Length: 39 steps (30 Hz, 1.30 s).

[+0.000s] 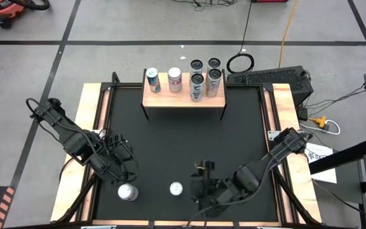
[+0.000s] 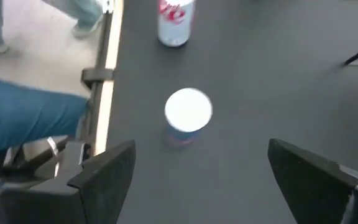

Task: Place canned beverage on shelf
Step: Put the blue soda can on the shelf aligned with the other blue soda can

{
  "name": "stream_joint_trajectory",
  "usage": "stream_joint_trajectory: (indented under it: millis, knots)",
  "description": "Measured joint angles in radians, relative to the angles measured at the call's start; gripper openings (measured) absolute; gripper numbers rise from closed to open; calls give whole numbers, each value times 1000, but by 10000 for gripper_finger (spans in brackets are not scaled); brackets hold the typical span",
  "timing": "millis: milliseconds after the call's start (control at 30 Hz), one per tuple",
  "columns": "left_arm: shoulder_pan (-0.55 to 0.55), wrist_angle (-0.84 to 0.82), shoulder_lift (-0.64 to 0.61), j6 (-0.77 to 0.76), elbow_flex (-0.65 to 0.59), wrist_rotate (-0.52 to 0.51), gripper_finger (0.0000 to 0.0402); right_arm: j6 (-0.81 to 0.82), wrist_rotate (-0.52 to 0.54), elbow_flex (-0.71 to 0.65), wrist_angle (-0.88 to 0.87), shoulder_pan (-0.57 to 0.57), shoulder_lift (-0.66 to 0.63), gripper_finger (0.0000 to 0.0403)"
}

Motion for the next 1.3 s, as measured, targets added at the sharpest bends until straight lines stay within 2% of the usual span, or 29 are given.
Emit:
stream_joint_trajectory:
  millis: [167, 633, 1000, 1300]
  knots:
    - [0, 0, 0, 0, 0, 0, 393, -4, -85, 0, 1, 1, 34, 348]
    - [0, 1, 0, 0, 0, 0, 393, -8, -81, 0, 6, -27, 52, 348]
    - [0, 0, 0, 0, 0, -19, 393, -110, -234, 0, 36, -99, 115, 348]
    - [0, 0, 0, 7, 0, -19, 393, -187, -288, 0, 63, -135, 193, 348]
